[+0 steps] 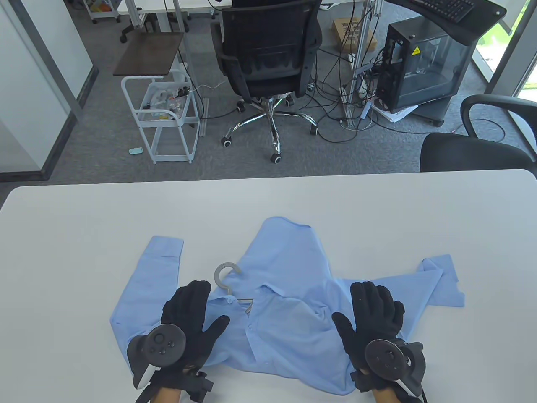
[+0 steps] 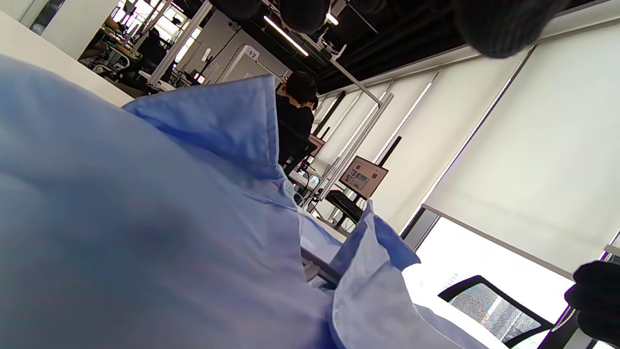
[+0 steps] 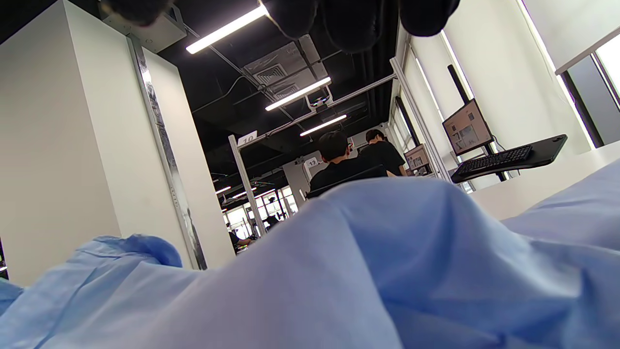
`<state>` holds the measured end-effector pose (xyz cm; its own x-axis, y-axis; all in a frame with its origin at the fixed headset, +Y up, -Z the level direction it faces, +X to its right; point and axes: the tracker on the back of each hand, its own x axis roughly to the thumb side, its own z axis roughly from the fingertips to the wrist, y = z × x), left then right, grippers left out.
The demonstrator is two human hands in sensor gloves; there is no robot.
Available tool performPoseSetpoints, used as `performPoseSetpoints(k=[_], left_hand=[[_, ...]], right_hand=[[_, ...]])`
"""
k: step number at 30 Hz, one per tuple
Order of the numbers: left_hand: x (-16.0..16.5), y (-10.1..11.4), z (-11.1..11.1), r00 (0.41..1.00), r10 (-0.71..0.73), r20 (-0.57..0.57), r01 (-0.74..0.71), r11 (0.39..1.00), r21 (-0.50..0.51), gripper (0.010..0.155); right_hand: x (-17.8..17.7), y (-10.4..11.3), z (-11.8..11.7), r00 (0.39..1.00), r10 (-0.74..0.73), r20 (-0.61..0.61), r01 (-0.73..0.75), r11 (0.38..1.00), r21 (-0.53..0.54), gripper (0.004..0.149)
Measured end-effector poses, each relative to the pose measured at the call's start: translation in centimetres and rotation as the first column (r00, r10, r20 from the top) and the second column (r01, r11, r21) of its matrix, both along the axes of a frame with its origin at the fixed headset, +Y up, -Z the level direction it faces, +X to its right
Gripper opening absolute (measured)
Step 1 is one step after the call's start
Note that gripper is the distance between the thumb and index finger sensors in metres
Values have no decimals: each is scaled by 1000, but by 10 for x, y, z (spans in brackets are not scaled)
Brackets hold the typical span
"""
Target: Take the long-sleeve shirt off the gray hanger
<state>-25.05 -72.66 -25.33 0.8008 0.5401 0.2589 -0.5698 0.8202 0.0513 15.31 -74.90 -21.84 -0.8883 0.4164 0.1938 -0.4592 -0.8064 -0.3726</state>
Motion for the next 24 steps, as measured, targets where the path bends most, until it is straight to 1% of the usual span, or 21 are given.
performPoseSetpoints(k=[3, 9, 14, 22, 24], left_hand=[[-1, 0, 0, 1000, 16, -2, -16, 1000, 4, 85], [0, -5, -2, 1000, -2, -4, 2, 1000, -12, 84], [1, -2, 0, 1000, 26, -16, -25, 999, 47, 81], [5, -2, 0, 1000, -4, -21, 5, 999, 49, 81], [5, 0, 3, 999, -17, -51, 20, 998, 66, 81]], right_hand=[[-3, -1, -1, 1000, 7, -11, -7, 1000, -13, 77], [-3, -1, -1, 1000, 10, -11, -10, 1000, -17, 77], [-2, -1, -2, 1000, 5, -9, -5, 1000, -20, 77], [-3, -3, -2, 1000, 12, -13, -12, 1000, -22, 77], [-3, -3, -2, 1000, 9, -14, -10, 1000, -24, 77]])
